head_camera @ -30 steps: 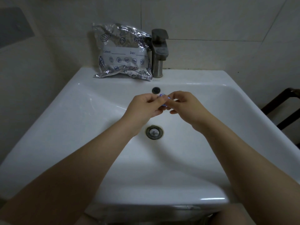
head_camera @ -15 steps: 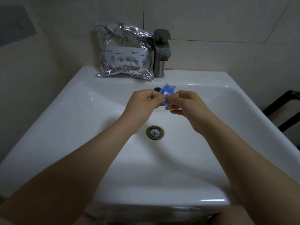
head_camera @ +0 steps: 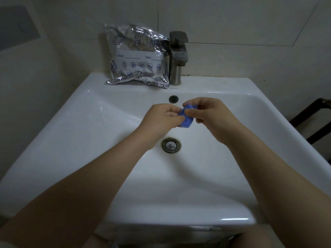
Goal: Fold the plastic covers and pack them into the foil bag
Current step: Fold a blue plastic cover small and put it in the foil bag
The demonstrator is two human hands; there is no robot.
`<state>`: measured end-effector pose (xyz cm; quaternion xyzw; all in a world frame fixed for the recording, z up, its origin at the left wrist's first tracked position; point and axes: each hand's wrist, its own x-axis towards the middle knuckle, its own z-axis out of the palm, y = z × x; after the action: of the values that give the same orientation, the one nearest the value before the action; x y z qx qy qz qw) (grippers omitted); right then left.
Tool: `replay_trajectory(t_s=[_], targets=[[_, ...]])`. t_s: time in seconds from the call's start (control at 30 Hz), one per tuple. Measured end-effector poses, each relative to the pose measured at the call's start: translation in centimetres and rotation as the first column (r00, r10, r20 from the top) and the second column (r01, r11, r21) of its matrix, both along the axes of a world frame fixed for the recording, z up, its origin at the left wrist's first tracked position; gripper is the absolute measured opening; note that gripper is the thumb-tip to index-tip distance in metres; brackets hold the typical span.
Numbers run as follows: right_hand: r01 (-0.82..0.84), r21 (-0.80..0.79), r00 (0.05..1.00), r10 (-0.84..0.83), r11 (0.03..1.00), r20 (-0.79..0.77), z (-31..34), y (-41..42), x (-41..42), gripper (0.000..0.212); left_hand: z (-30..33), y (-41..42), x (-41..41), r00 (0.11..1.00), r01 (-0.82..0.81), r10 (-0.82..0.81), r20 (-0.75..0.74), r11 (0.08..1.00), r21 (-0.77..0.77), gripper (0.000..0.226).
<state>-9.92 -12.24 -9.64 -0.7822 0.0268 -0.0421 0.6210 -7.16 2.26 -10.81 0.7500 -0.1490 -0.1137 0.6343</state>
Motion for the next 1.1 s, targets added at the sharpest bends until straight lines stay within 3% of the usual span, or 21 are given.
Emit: replay_trajectory(t_s=[0.13,0.23,0.4,0.53,0.6,0.73,0.87,0.97,1.1], targets=[[-0.002,-0.029,0.997,0.004,1.000,0.078,-0.1,0.3,0.1,0.015,-0.1,-0.1,0.1,0.996,0.061,-0.061,-0.061,0.998,-0.008,0.009],[0.016,-0.183,0.985,0.016,0.983,0.171,-0.2,0.4,0.1,0.017,-0.1,0.1,0.4,0.994,0.060,-0.061,-0.088,0.998,-0.011,0.010],[0.034,-0.530,0.905,0.198,0.847,0.375,-0.3,0.5,0.2,0.013,0.0,1.0,0.8,0.976,0.013,-0.040,-0.213,0.991,-0.130,0.012],[0.017,-0.732,0.850,0.375,0.682,0.370,-1.1,0.7,0.6,0.029,-0.1,1.8,1.3,0.950,-0.003,-0.047,-0.309,0.987,-0.162,0.017],[0.047,-0.756,0.836,0.389,0.653,0.387,-1.4,0.8,0.7,0.028,0.0,1.8,1.3,0.951,0.001,-0.050,-0.304,0.987,-0.160,0.017],[0.089,-0.591,0.871,0.225,0.802,0.437,-1.1,1.1,0.4,0.014,0.9,1.9,1.5,0.958,0.051,-0.103,-0.269,0.980,-0.193,0.019],[0.111,-0.187,0.951,-0.050,0.976,0.305,-0.5,1.4,0.2,0.004,1.6,2.0,1.1,0.956,0.134,-0.183,-0.231,0.968,-0.211,0.012],[0.112,0.007,0.956,-0.110,0.994,0.270,-0.2,1.7,0.0,0.010,1.3,1.7,0.9,0.981,0.124,-0.139,-0.135,0.985,-0.119,0.009],[0.056,0.077,0.978,-0.070,0.995,0.197,-0.3,2.3,0.2,0.015,1.3,1.8,1.2,0.997,0.012,-0.018,0.080,0.997,0.079,0.012]])
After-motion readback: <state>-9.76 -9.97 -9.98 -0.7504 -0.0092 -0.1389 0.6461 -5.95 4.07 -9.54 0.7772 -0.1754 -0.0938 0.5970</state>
